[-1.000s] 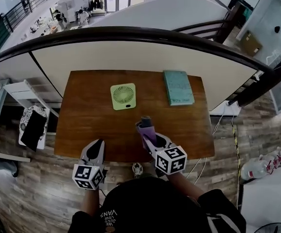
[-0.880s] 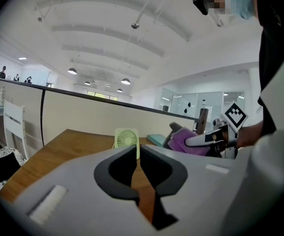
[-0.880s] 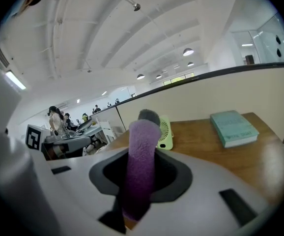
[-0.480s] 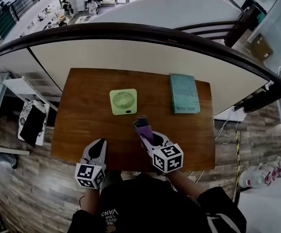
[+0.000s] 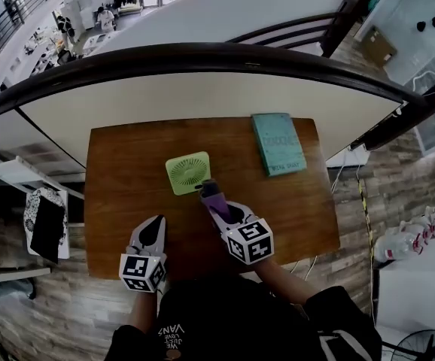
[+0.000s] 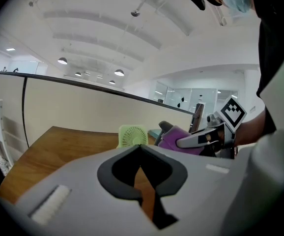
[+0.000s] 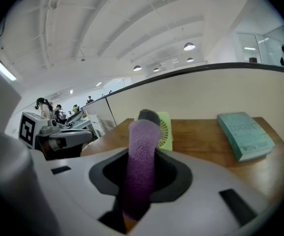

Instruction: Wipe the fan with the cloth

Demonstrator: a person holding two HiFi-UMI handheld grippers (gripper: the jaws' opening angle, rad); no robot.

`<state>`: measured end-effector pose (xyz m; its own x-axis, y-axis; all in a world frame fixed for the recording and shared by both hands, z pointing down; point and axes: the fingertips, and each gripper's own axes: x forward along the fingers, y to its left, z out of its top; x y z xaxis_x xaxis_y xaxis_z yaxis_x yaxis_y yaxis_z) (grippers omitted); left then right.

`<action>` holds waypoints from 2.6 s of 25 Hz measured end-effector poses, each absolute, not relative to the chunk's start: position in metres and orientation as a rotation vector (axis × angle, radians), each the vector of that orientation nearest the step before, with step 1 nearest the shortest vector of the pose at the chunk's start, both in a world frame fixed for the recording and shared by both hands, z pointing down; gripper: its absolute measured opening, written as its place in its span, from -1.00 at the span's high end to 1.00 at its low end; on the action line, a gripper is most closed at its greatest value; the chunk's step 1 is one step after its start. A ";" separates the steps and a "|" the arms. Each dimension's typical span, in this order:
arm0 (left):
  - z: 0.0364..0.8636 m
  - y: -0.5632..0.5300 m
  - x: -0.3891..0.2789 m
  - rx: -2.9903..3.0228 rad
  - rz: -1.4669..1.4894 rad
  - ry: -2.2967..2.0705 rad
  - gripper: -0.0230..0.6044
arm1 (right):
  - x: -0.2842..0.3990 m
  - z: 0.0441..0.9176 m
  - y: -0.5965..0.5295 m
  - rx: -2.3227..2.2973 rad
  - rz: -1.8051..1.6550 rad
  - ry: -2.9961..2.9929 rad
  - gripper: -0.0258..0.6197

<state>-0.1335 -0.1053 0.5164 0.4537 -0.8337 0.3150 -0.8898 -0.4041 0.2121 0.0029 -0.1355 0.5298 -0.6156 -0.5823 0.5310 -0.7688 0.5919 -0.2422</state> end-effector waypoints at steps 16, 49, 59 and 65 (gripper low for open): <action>0.557 -0.145 -0.173 2.402 0.293 -1.261 0.90 | -0.087 0.539 -0.177 1.039 0.501 -2.447 0.62; 0.568 -0.159 -0.150 2.347 0.290 -1.254 0.90 | -0.029 0.573 -0.223 1.063 0.597 -2.326 0.62; 0.565 -0.156 -0.140 2.343 0.289 -1.260 0.90 | 0.021 0.578 -0.235 1.225 0.629 -2.238 0.62; 0.564 -0.154 -0.139 2.339 0.281 -1.271 0.90 | 0.004 0.568 -0.216 1.165 0.592 -2.293 0.62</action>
